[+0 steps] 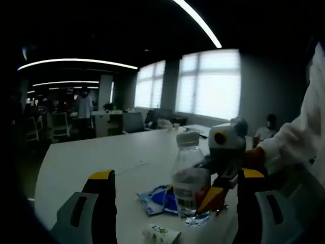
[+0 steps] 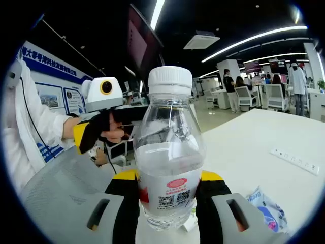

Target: Arrange the tabletop items into an orderly group along one side of the table until the central work area is clear of visible clutter.

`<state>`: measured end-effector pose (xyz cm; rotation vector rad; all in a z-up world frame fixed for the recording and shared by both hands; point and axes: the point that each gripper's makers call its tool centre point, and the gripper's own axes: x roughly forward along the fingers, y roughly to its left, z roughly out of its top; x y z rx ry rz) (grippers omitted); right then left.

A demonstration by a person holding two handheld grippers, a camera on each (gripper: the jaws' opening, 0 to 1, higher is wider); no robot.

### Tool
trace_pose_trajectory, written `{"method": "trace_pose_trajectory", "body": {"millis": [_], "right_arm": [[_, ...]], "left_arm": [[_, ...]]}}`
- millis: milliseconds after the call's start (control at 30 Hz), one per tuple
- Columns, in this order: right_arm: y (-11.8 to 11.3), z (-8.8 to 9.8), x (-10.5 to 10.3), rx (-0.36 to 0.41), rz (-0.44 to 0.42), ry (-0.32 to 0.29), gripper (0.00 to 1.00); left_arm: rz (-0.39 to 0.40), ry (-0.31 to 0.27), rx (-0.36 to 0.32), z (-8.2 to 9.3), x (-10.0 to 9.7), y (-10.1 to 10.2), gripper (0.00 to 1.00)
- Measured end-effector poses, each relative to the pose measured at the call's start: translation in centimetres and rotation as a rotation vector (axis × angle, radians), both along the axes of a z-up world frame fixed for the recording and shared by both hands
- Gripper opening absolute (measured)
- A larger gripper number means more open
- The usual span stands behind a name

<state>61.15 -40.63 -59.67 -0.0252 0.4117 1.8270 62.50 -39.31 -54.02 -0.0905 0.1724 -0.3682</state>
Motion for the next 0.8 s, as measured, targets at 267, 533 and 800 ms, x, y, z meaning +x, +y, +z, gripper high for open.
{"method": "trace_pose_trajectory", "body": {"millis": [267, 533, 800], "right_arm": [[1.7, -0.2, 0.7, 0.007, -0.011, -0.005, 0.39], [3.9, -0.4, 0.9, 0.028, 0.007, -0.027, 0.4], [5.8, -1.0, 2.1, 0.046, 0.004, -0.051, 0.4]], "left_arm": [[0.045, 0.048, -0.019, -1.6, -2.4, 1.7, 0.97], [0.109, 0.079, -0.05, -2.7, -4.8, 3.3, 0.97], [0.166, 0.12, -0.063, -4.2, -6.4, 4.1, 0.96]]}}
